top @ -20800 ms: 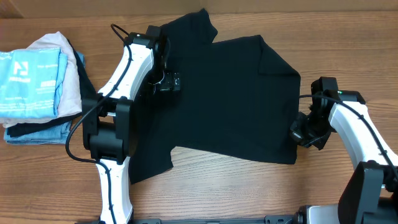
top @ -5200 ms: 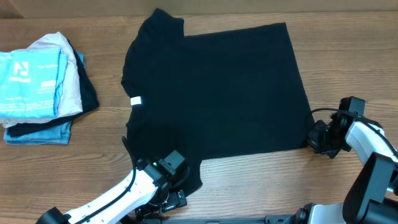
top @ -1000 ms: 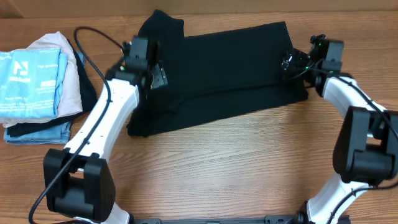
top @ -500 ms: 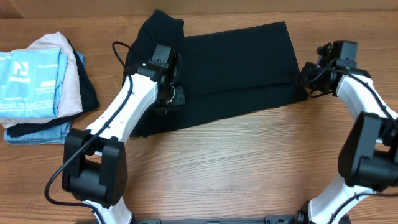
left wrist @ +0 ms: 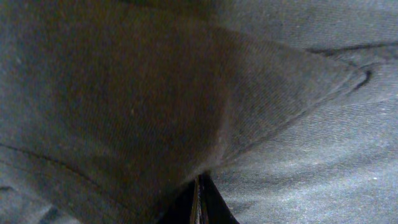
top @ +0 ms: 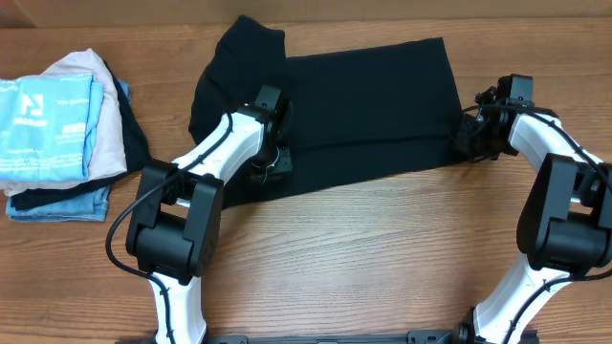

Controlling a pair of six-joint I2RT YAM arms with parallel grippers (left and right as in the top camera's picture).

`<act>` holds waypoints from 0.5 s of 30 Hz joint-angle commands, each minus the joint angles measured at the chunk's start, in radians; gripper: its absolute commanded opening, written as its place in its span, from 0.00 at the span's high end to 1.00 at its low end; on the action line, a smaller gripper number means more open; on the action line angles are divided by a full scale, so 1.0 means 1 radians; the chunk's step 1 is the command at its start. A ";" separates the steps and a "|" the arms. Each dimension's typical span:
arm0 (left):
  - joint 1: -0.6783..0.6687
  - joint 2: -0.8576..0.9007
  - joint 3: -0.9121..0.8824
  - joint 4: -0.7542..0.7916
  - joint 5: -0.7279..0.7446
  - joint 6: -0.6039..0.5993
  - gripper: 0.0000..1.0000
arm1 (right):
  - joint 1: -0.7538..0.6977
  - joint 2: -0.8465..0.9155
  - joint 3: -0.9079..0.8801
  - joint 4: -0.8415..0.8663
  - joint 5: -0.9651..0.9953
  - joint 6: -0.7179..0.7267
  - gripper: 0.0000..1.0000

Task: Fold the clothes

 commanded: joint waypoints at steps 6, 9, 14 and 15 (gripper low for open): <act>-0.010 0.027 -0.010 -0.093 -0.038 -0.003 0.96 | -0.031 0.016 -0.024 -0.228 0.137 0.075 0.96; -0.010 0.014 -0.009 -0.100 -0.047 0.000 0.96 | -0.031 -0.017 -0.010 -0.245 0.123 0.075 0.96; -0.010 -0.053 0.002 -0.084 -0.082 0.000 0.96 | -0.031 -0.101 0.011 -0.225 0.031 0.075 0.83; -0.010 -0.065 0.002 -0.080 -0.097 0.000 0.96 | -0.031 -0.102 0.011 -0.214 0.027 0.076 0.78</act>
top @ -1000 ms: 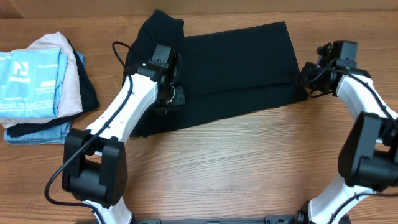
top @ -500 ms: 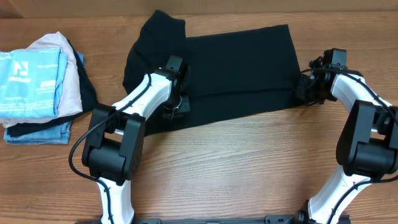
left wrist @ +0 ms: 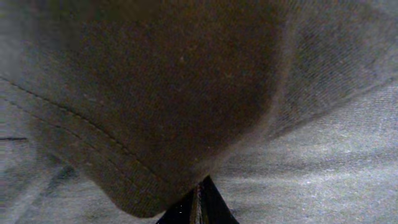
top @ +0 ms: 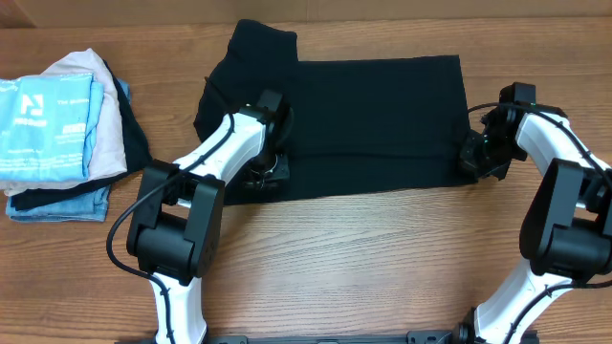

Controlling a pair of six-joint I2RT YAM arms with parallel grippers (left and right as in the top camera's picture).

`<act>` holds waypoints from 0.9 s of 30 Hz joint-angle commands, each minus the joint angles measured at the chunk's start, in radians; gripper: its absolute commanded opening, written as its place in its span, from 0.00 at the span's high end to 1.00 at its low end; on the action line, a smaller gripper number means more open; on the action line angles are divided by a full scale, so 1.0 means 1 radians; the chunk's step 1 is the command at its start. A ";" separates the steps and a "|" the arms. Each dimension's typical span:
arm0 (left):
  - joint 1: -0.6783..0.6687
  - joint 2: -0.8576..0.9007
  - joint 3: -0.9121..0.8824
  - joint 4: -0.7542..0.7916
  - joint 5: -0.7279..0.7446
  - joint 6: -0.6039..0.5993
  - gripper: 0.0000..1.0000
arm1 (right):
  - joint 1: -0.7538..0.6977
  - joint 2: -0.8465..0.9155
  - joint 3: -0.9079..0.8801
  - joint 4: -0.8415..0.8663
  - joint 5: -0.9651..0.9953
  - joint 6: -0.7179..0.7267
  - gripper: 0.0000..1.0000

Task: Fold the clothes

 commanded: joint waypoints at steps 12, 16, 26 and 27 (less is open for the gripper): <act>0.003 -0.097 0.003 0.010 -0.109 0.013 0.96 | -0.011 -0.058 -0.002 0.265 -0.193 0.084 0.49; 0.003 -0.097 0.045 0.002 -0.109 0.056 0.96 | 0.002 -0.058 -0.002 0.379 -0.200 0.087 0.23; 0.003 -0.097 0.252 -0.113 -0.109 0.087 0.92 | -0.007 -0.157 0.135 0.260 -0.390 -0.035 0.72; 0.003 -0.097 0.250 -0.114 -0.109 0.087 0.92 | -0.007 -0.177 0.143 0.173 -0.384 -0.035 0.90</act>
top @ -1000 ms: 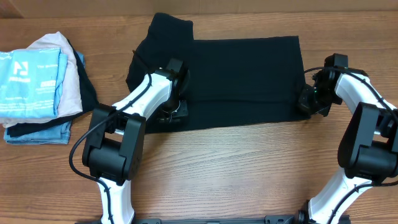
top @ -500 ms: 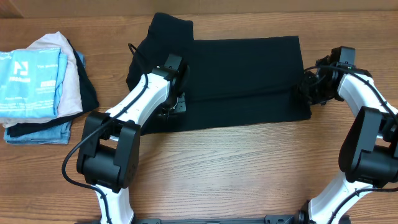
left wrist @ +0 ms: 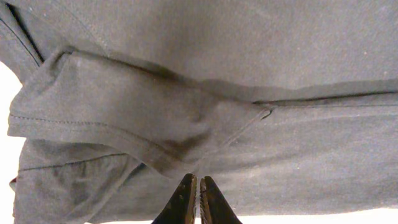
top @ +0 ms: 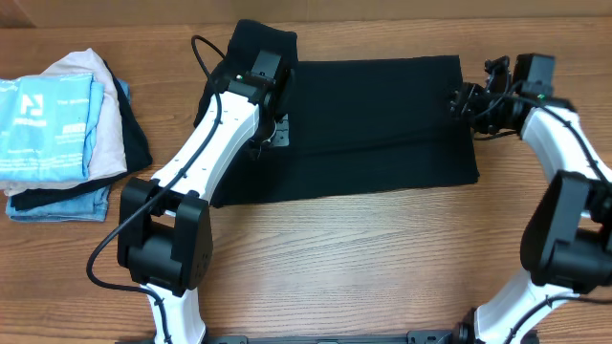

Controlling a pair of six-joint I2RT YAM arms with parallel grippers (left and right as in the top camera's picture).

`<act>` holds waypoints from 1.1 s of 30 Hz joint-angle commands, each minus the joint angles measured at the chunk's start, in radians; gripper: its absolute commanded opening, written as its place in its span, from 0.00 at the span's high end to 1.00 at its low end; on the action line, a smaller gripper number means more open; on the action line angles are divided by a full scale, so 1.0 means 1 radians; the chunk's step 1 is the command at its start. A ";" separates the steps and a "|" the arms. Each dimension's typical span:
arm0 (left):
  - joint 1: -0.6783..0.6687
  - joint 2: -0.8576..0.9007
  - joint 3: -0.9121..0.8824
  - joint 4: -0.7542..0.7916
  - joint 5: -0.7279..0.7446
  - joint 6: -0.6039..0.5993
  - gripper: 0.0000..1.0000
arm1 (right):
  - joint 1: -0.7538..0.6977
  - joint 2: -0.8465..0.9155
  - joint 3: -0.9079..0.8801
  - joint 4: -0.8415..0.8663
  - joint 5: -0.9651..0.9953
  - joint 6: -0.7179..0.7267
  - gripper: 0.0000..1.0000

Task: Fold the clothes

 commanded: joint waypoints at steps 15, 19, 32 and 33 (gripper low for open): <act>0.008 -0.030 0.020 -0.002 -0.014 0.026 0.87 | 0.118 -0.050 -0.150 -0.019 0.190 0.015 0.96; 0.008 -0.030 0.020 0.005 -0.014 0.026 0.87 | 0.118 -0.033 -0.150 -0.031 0.220 0.015 0.96; 0.008 -0.030 0.020 0.001 -0.014 0.026 0.86 | 0.118 0.117 -0.150 0.193 0.219 0.015 0.94; 0.008 -0.030 0.020 0.002 -0.014 0.026 0.86 | 0.118 0.126 -0.150 0.201 0.219 0.015 0.94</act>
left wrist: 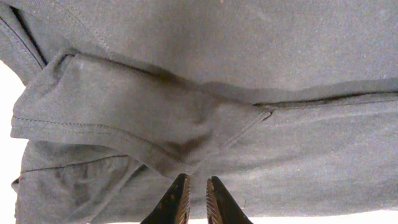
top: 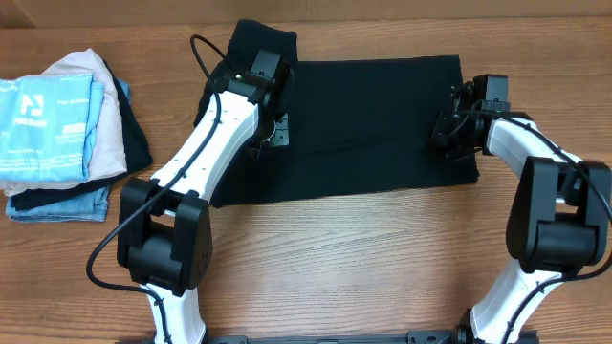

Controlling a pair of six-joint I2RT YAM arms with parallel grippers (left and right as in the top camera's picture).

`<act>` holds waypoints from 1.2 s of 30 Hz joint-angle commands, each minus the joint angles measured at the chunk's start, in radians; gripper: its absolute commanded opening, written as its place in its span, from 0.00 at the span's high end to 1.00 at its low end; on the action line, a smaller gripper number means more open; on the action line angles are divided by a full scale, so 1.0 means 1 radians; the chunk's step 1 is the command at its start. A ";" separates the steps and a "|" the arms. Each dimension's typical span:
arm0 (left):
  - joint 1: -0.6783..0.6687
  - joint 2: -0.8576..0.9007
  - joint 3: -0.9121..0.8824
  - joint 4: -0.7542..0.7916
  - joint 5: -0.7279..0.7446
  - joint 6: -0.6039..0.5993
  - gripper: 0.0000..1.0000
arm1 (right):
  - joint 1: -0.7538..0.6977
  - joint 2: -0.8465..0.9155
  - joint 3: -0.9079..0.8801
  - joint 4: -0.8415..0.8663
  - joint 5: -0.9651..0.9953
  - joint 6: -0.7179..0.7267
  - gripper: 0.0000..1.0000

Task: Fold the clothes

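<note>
A black garment lies flat across the back of the table as a wide rectangle, with a bunched sleeve at its upper left. My left gripper hovers over the garment's left part. In the left wrist view that gripper has its jaws slightly apart with nothing between them, and the folded sleeve lies below. My right gripper is low at the garment's right edge. Its jaws are too small and dark to read.
A stack of folded clothes, light blue, pink and dark, sits at the far left. Bare wooden table runs along the front of the garment. The left arm's cable loops above the sleeve.
The left gripper's jaws were together and now stand slightly apart, in the same place. The right gripper has moved from beside the garment's upper right corner down and left onto its right edge.
First both grippers were low on the skewed garment, with the left wrist view filled by cloth. Half a second later the garment lay squarer and closer to the front. Then the left gripper was up over the sleeve, shut and empty. Now it is open.
</note>
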 commanded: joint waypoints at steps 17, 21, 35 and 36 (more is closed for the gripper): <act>-0.010 -0.027 0.019 0.043 0.078 0.045 0.94 | 0.002 0.001 0.027 -0.006 0.223 -0.001 0.83; -0.049 -0.018 -0.003 0.049 0.061 0.059 0.91 | 0.002 0.044 0.016 0.031 0.232 -0.001 0.78; -0.013 -0.018 -0.007 -0.112 -0.164 -0.028 0.88 | 0.002 -0.002 0.043 -0.003 -0.015 -0.002 0.66; 0.000 -0.018 -0.008 -0.112 -0.165 -0.034 0.89 | 0.002 -0.013 0.043 -0.015 -0.036 -0.002 0.66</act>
